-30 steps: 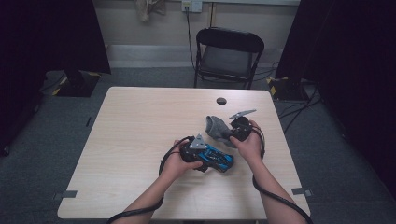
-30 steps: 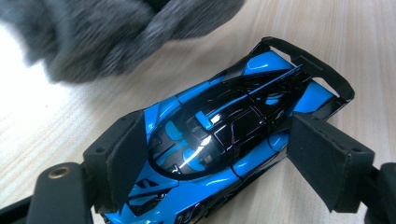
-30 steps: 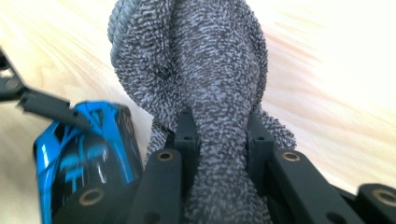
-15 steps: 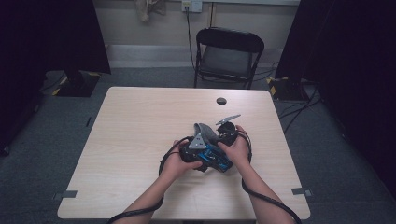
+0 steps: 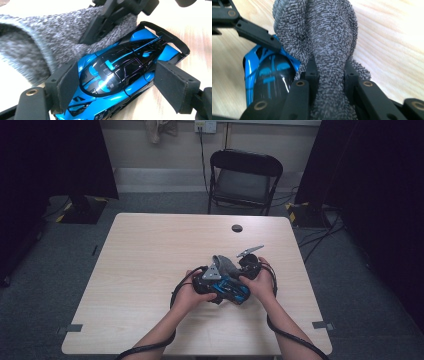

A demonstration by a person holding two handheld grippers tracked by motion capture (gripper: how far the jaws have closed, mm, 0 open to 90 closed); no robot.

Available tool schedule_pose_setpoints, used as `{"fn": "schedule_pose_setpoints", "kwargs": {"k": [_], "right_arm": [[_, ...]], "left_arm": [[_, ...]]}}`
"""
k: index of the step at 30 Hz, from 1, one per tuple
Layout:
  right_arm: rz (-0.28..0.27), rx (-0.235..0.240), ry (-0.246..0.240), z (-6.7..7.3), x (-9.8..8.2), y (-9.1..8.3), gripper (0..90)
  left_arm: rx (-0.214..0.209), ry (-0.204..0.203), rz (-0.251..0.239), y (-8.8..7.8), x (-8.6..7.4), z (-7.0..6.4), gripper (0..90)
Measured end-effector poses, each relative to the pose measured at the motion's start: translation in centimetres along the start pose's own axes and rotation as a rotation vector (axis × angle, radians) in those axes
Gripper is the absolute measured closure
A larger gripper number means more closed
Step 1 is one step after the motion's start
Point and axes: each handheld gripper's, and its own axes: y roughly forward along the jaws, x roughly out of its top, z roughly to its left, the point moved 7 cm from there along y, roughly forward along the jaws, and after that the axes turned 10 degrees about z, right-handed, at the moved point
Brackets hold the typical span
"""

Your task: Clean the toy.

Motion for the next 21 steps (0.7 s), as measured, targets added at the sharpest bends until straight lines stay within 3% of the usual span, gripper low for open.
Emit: {"fn": "schedule_pose_setpoints", "kwargs": {"k": [8, 21], "right_arm": [[0.017, 0.011, -0.006, -0.6, -1.6, -1.0, 72.8], [0.031, 0.002, 0.023, -1.5, -4.2, -2.8, 72.7]], "left_arm": [[0.002, 0.005, 0.003, 0.0, 0.0, 0.0, 20.0], [0.002, 0.007, 0.003, 0.0, 0.0, -0.1, 20.1]]}}
